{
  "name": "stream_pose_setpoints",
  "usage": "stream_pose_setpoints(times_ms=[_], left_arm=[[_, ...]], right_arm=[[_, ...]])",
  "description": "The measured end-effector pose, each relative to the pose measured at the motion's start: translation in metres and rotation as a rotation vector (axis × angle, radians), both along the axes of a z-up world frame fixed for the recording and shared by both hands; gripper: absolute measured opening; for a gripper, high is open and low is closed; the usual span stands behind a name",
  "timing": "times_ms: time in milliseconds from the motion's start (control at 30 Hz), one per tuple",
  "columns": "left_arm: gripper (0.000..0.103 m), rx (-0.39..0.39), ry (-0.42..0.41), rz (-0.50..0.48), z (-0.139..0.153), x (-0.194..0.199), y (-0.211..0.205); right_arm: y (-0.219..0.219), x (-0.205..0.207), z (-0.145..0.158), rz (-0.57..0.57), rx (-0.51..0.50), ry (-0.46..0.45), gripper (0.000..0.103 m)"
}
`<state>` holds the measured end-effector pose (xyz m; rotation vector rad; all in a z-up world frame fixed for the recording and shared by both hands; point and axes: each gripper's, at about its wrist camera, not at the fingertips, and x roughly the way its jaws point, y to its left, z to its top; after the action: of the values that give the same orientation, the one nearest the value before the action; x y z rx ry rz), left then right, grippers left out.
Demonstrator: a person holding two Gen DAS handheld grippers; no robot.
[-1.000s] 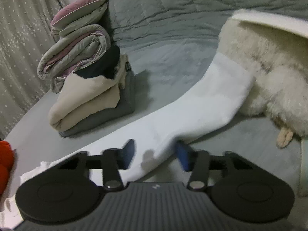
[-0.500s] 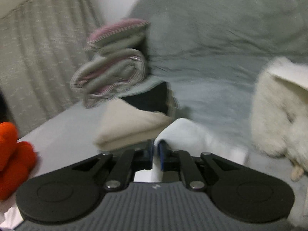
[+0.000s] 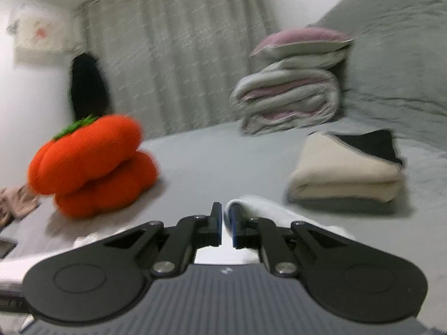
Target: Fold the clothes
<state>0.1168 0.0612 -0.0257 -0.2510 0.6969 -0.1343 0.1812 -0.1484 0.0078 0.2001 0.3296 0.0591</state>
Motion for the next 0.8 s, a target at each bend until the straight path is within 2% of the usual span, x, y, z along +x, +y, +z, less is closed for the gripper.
stream_pose_setpoints(times_ms=[200,300,333,400,467,500,533,633,800], left_arm=[[0.071,-0.017,0.005,-0.012,-0.005,0.004,-0.003],[0.067,-0.037,0.011,-0.011,-0.009,0.007,-0.003],[0.067,-0.048,0.013,-0.010,-0.010,0.008,-0.003],[0.067,-0.070,0.019,-0.018,-0.012,0.010,-0.004],[0.067,-0.073,0.025,-0.030,-0.012,0.013,-0.007],[0.067,-0.069,0.027,-0.037,-0.012,0.013,-0.009],[0.067,-0.056,0.027,-0.045,-0.011,0.014,-0.014],[0.067,-0.018,0.026,-0.067,-0.009,0.014,-0.027],[0.069,0.073,-0.023,-0.166,-0.003,0.016,-0.069]], right_arm=[[0.042,0.004,-0.026,0.192,-0.080,0.107,0.009],[0.051,0.008,-0.045,0.285,-0.078,0.235,0.009],[0.053,0.010,-0.052,0.320,-0.076,0.288,0.013],[0.055,0.005,-0.053,0.349,-0.089,0.302,0.017],[0.054,-0.001,-0.050,0.367,-0.097,0.303,0.037],[0.050,-0.004,-0.045,0.369,-0.089,0.301,0.053],[0.045,-0.008,-0.040,0.362,-0.082,0.290,0.054],[0.029,-0.015,-0.030,0.293,-0.083,0.273,0.054],[-0.019,-0.015,-0.015,0.123,0.009,0.263,0.054]])
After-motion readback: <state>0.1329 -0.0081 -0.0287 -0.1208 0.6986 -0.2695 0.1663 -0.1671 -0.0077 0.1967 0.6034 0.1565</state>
